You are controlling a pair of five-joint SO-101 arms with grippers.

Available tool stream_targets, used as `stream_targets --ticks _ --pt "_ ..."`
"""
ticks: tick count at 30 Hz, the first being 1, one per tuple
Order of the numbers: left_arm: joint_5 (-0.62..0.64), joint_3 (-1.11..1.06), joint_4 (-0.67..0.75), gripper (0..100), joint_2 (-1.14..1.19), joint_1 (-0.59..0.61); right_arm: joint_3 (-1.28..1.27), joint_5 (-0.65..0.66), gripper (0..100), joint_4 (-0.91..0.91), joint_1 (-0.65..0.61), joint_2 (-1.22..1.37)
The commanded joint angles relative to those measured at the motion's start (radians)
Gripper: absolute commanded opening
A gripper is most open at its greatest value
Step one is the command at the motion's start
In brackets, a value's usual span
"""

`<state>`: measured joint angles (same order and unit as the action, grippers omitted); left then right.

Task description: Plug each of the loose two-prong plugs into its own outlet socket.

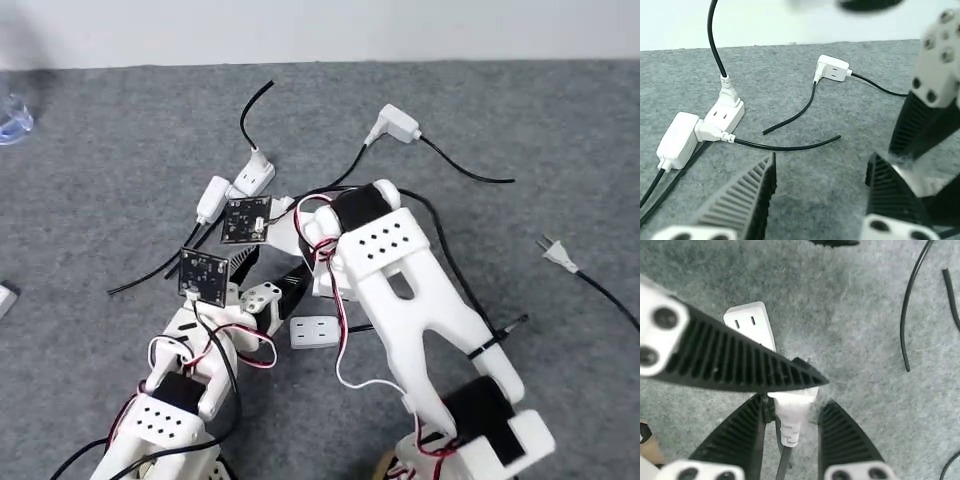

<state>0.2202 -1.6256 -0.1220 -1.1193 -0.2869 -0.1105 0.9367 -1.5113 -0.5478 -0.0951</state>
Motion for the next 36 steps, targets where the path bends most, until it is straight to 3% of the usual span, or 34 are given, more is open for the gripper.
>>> stream_targets --ticks 1,20,36 --pt "0.005 -0.002 0.023 27 -0.014 -0.002 0.051 -0.009 0.7 -0.042 -0.039 -0.09" --pt "0.003 -0.007 0.018 27 -0.014 -0.002 0.048 -0.083 0.8 -0.047 -0.088 -0.328" --pt "0.0 -0.007 0.018 27 -0.014 0.002 -0.017 -0.129 0.8 0.031 -0.068 -0.329"
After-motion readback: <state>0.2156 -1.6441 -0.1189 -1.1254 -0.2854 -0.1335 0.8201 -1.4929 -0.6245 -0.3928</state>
